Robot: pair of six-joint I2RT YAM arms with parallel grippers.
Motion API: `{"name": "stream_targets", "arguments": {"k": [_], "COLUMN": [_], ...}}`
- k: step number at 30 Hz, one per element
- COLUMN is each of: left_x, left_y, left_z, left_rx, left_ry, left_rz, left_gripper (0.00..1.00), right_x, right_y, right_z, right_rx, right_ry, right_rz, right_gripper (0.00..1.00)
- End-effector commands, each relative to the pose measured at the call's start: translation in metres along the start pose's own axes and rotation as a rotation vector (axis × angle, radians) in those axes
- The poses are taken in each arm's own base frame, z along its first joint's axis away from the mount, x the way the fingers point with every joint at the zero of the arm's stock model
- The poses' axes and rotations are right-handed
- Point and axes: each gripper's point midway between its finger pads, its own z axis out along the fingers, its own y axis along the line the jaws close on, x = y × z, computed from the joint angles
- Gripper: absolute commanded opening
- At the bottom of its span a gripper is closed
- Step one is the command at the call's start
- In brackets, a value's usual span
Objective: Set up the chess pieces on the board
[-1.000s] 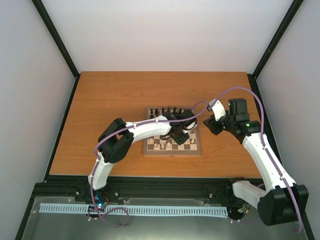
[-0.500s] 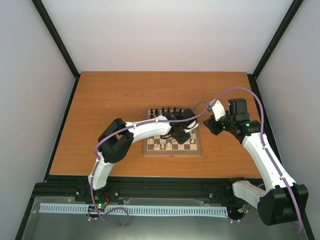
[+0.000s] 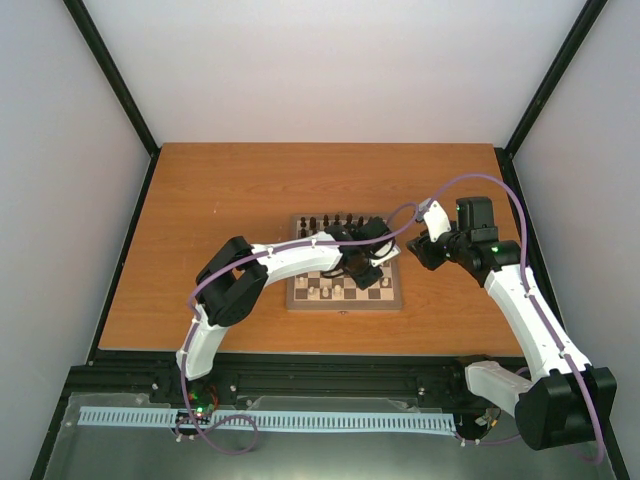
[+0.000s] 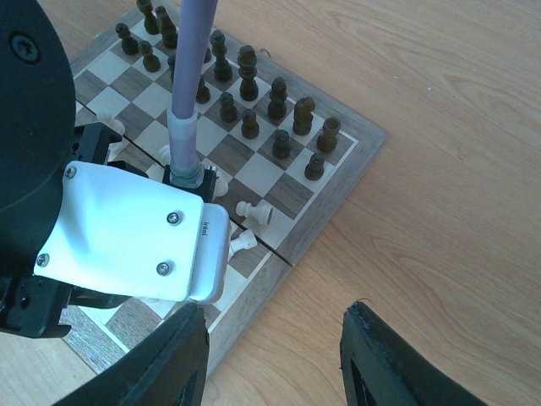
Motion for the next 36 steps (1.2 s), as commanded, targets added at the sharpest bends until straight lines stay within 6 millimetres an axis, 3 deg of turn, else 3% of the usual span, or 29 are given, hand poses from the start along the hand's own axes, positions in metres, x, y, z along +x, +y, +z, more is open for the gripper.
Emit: {"name": "stream_targets", "arguments": {"k": [1,15,24,30,36], "left_x": [-0.004,0.031,0.021,0.008,-0.002], "left_y": [0.004,0.015,0.013,0.015,0.003], "left_z": [0.006,0.015,0.003,-0.020,-0.037], "left_rx": [0.005,0.004,0.073,0.160,0.279], "left_ry": [-0.006,0.058,-0.062,-0.212,-0.317], "left_rz": [0.016,-0.041,-0.087,-0.157,-0.182], "left_gripper": [0.29,0.25,0.18,0.17,0.17], "right_x": [0.003,0.008,0.004,-0.003,-0.006], "right_y": [0.000,0.002,0.005,0.021,0.041], "right_z": [0.001,0.009,0.015,0.027,0.044], "right_rx": [-0.009,-0.039,-0.088,-0.237,-0.446], "right_ry": [0.006,0.034,0.034,0.049,0.103], "right_rz": [0.000,0.011,0.030,0.082,0.192], "right_gripper": [0.45,0.45,0.45,0.43,0.43]}}
